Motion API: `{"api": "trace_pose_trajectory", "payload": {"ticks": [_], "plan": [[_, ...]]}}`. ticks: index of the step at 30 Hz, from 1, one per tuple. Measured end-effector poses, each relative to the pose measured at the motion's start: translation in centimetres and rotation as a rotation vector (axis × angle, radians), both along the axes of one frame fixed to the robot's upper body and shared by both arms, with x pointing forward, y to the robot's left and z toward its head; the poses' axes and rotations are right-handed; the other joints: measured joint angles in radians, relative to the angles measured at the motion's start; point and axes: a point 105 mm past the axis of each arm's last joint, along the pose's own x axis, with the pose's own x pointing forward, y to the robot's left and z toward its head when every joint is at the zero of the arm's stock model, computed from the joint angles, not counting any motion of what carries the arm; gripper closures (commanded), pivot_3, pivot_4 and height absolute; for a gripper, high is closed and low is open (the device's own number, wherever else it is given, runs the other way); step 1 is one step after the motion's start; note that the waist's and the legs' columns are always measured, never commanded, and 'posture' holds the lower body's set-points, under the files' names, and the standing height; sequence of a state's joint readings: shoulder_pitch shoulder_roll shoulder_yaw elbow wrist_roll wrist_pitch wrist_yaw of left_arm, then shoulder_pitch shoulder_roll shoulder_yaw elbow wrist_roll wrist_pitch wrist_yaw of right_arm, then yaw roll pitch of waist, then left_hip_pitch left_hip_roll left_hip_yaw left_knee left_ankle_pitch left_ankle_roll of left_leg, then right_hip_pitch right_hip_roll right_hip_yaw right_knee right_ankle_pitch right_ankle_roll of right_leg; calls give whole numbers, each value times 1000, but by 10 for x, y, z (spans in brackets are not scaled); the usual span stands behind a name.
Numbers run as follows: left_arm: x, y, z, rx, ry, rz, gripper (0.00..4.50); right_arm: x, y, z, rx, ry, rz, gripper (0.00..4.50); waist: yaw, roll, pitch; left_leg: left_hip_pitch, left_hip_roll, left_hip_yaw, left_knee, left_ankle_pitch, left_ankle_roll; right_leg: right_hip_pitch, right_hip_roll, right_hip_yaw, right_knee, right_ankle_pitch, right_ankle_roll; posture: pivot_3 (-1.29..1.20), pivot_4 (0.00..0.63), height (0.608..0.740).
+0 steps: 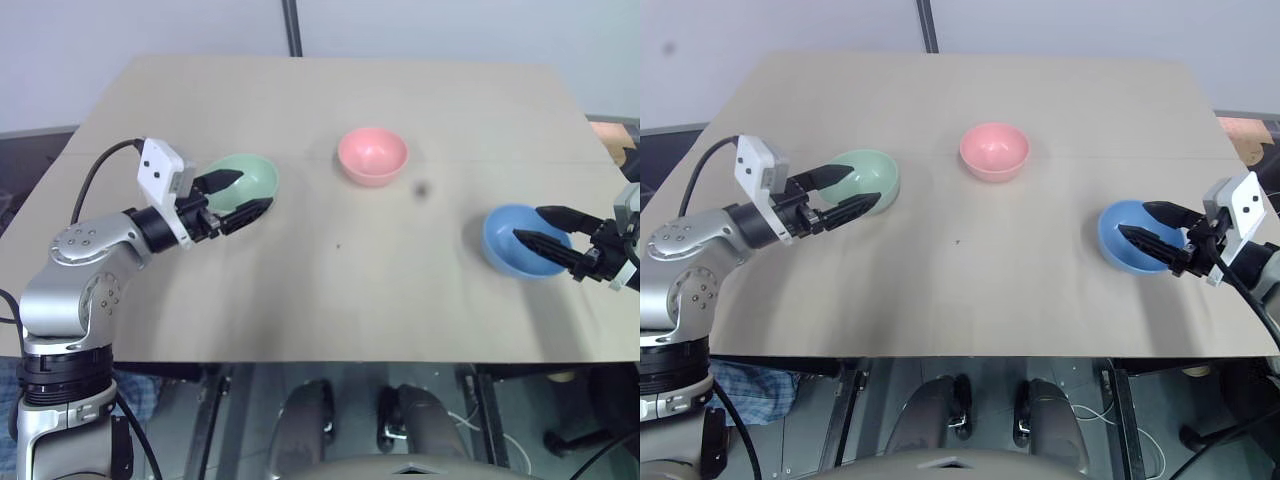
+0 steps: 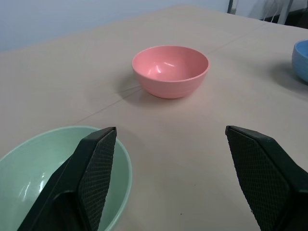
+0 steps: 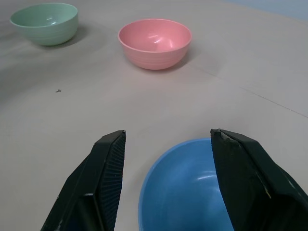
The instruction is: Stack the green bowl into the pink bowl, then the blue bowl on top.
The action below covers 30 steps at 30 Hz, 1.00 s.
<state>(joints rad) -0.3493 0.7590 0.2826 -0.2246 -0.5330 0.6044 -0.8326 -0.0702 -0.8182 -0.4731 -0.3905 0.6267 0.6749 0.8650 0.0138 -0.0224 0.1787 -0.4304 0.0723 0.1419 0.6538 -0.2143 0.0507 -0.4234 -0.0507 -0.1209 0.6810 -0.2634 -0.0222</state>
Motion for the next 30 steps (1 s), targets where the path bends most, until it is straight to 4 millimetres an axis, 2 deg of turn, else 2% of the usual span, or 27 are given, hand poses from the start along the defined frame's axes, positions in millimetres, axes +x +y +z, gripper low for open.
{"api": "trace_pose_trajectory", "payload": {"ticks": [30], "plan": [[-3,-4,-1,-7,0,-16,680,1,-2,1,-7,-11,4,1418,0,0,0,3,0,0,1,0,0,3,0,0,0,0,0,0,150,740]]}}
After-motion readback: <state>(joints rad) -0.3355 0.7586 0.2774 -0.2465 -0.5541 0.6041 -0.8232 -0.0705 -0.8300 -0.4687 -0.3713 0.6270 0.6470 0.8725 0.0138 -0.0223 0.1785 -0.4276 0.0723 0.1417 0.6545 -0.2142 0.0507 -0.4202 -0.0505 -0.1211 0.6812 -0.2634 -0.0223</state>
